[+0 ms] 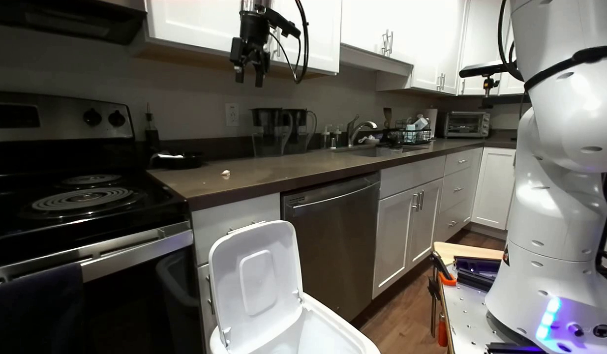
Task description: Put the paper on the counter in the bin
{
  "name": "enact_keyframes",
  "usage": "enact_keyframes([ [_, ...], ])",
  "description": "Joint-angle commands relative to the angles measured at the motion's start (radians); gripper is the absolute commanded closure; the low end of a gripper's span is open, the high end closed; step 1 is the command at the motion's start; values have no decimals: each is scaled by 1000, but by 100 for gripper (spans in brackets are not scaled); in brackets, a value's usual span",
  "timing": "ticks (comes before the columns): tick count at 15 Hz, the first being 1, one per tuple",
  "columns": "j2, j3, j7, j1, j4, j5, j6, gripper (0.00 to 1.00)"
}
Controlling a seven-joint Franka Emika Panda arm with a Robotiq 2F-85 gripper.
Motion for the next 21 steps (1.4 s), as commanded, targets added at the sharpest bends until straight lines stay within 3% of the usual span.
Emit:
enact_keyframes([
  [1,-9,6,4,2,-80,22,105,0],
  [6,38,44,-34,-21,-138,4,300,0],
  [9,116,53,-42,-35,-100,6,353,0],
  [18,360,72,-201,-123,204,-40,179,0],
  [19,379,92,-216,-141,240,1,158,0],
  [20,323,76,-164,-123,134,-22,216,0],
  [21,334,62,-171,-115,147,-11,213,0],
])
